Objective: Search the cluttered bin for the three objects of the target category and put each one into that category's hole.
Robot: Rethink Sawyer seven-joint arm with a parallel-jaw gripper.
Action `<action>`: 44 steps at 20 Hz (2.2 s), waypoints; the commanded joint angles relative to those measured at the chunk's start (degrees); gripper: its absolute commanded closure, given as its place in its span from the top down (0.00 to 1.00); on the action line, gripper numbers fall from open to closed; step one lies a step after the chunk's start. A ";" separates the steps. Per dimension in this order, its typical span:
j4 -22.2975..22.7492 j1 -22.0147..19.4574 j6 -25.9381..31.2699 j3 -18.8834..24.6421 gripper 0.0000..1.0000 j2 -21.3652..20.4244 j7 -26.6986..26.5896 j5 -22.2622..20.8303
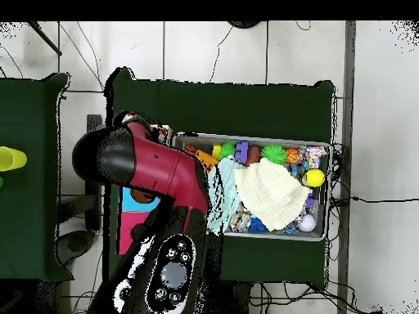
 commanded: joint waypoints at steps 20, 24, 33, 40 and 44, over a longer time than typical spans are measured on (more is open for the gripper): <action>3.75 -2.65 -4.33 9.84 0.00 4.45 5.23 -3.95; 3.52 -2.23 -4.09 8.72 0.00 4.79 5.56 -4.28; 3.90 -2.33 -3.31 7.68 0.00 5.35 5.22 -5.23; 5.66 -2.39 -2.28 8.59 0.00 5.15 6.07 -6.52; 6.77 -2.27 -1.62 8.82 0.00 4.62 6.49 -7.27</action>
